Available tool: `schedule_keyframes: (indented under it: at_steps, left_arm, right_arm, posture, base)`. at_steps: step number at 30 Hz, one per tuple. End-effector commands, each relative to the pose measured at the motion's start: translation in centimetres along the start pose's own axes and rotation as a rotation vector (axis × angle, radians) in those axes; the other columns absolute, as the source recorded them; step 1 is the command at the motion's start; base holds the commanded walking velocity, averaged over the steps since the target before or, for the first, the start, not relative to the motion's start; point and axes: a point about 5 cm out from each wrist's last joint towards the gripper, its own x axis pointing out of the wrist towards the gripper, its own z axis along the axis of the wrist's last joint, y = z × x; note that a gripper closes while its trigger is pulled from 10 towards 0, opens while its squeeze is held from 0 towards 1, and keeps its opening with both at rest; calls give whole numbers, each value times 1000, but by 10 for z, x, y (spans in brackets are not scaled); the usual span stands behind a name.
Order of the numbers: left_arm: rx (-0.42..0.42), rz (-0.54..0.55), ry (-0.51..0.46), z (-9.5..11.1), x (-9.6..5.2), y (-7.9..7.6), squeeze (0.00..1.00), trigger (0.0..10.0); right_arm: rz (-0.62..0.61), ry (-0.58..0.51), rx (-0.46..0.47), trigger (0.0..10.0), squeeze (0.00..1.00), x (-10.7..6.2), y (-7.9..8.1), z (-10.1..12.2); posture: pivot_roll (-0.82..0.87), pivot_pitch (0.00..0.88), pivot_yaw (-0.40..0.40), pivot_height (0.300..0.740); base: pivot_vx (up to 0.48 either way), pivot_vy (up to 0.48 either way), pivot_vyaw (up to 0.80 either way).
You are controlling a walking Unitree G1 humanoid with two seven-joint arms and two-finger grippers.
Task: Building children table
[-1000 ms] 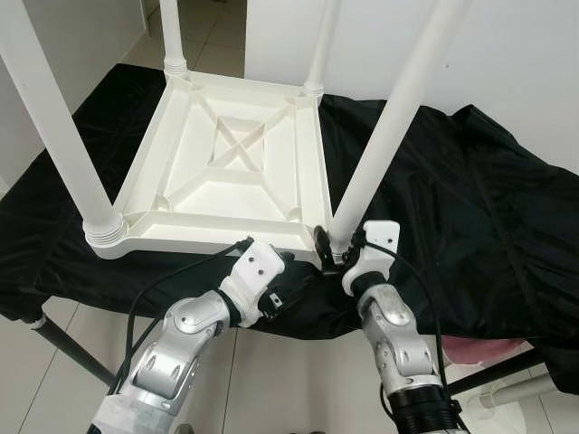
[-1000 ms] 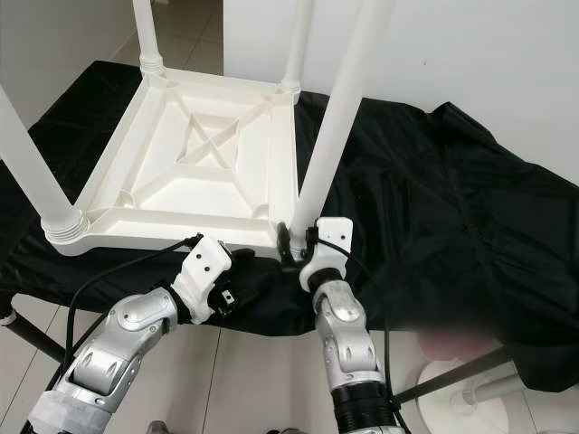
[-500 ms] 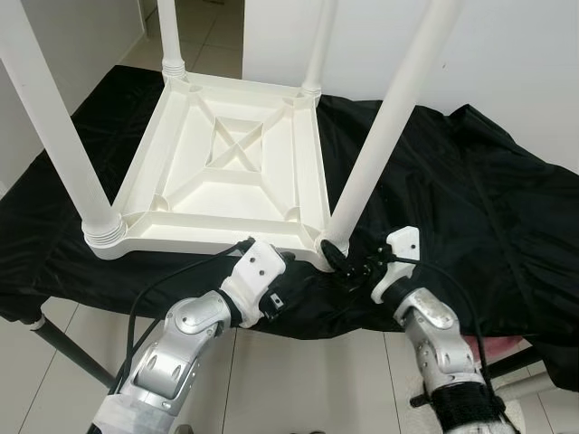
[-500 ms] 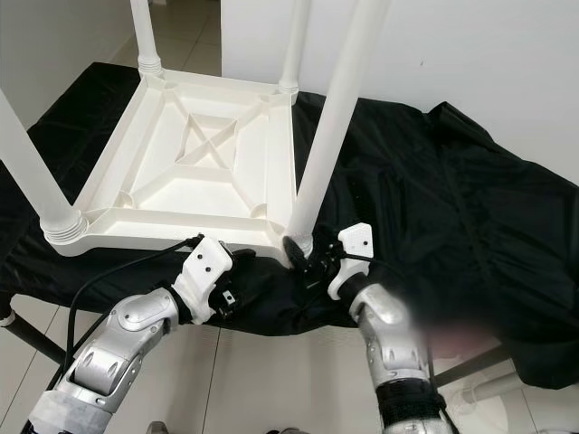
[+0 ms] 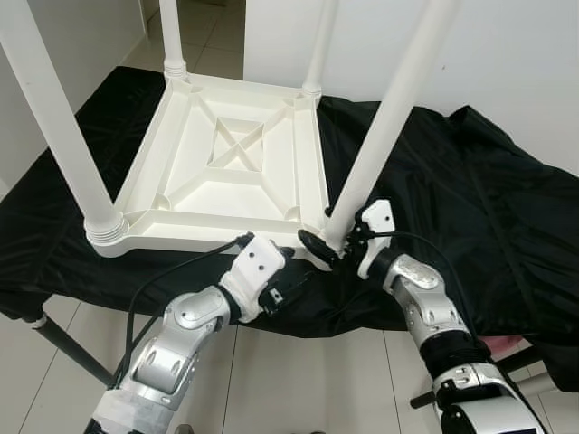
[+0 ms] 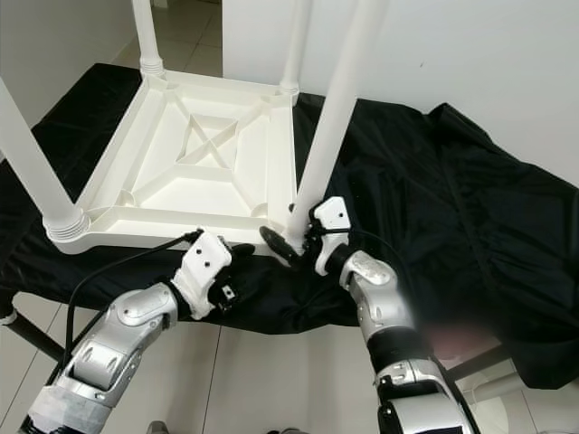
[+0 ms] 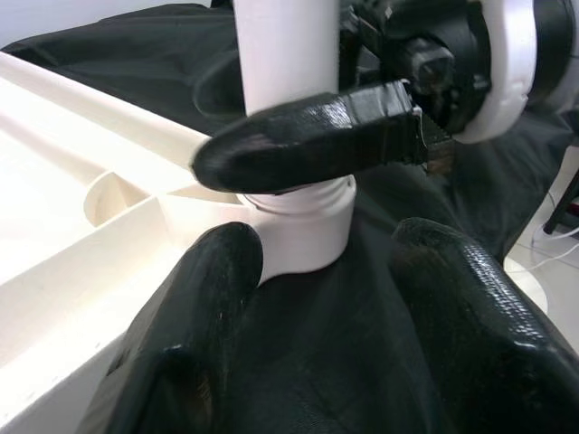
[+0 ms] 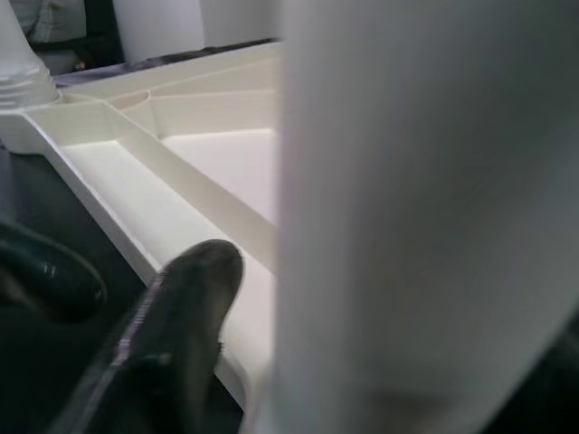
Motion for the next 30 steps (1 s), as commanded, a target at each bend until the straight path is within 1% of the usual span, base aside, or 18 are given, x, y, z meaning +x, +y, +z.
schedule_keyframes:
  at_steps: [1,4,7,11,12,13,18,21,23,24,27,29,30]
  left_arm:
    - [-7,-5,4,-1,0,-2,0,10000]
    - [-7,-5,4,-1,0,-2,0,10000]
    - [-9,1,5,-1,-2,-2,0,10000]
    - [-10,1,6,-1,-2,-2,0,10000]
    - [-10,-1,7,-1,-2,-2,0,10000]
    - [-10,-2,8,-1,-2,-1,0,10000]
    - [-10,-7,9,-1,-1,-2,0,10000]
    - [-13,-11,9,-2,-1,-3,0,10000]
    - [-18,-15,9,-2,0,-4,0,10000]
    - [-18,-15,9,-2,0,-4,0,10000]
    - [-22,-20,9,-3,0,-6,0,10000]
    - [-24,-22,9,-3,0,-7,0,10000]
    - [-24,-22,9,-3,0,-7,0,10000]
  right_arm:
    - [31,34,-2,0,0,-1,3,-7]
    - [31,34,-2,0,0,-1,3,-7]
    - [25,51,4,0,0,-6,-2,-12]
    - [19,47,8,0,0,-8,-3,-13]
    - [6,40,18,9725,0,-10,-5,-13]
    - [-6,34,24,10000,0,-11,-6,-13]
    - [-42,9,52,10000,0,-13,-8,-14]
    - [-80,-12,65,10000,0,-15,-5,-11]
    - [-165,-25,63,10000,0,-15,-3,-10]
    - [-165,-25,63,10000,0,-15,-3,-10]
    - [-244,-61,87,10000,0,-14,3,-8]
    - [-312,-65,77,10000,0,-13,5,-7]
    - [-312,-65,77,10000,0,-13,5,-7]
  posture:
    - [102,74,-117,740]
    - [102,74,-117,740]
    - [103,76,-113,740]
    - [102,77,-113,740]
    - [97,78,-110,740]
    - [95,79,-110,740]
    - [89,81,-108,740]
    - [83,84,-109,740]
    - [76,87,-109,740]
    - [76,87,-109,740]
    - [70,90,-109,740]
    - [66,93,-108,740]
    - [66,93,-108,740]
  base:
    - [0,0,0]
    - [0,0,0]
    - [0,0,0]
    - [0,0,0]
    - [0,0,0]
    - [0,0,0]
    - [0,0,0]
    - [0,0,0]
    - [0,0,0]
    - [0,0,0]
    - [0,0,0]
    - [0,0,0]
    - [0,0,0]
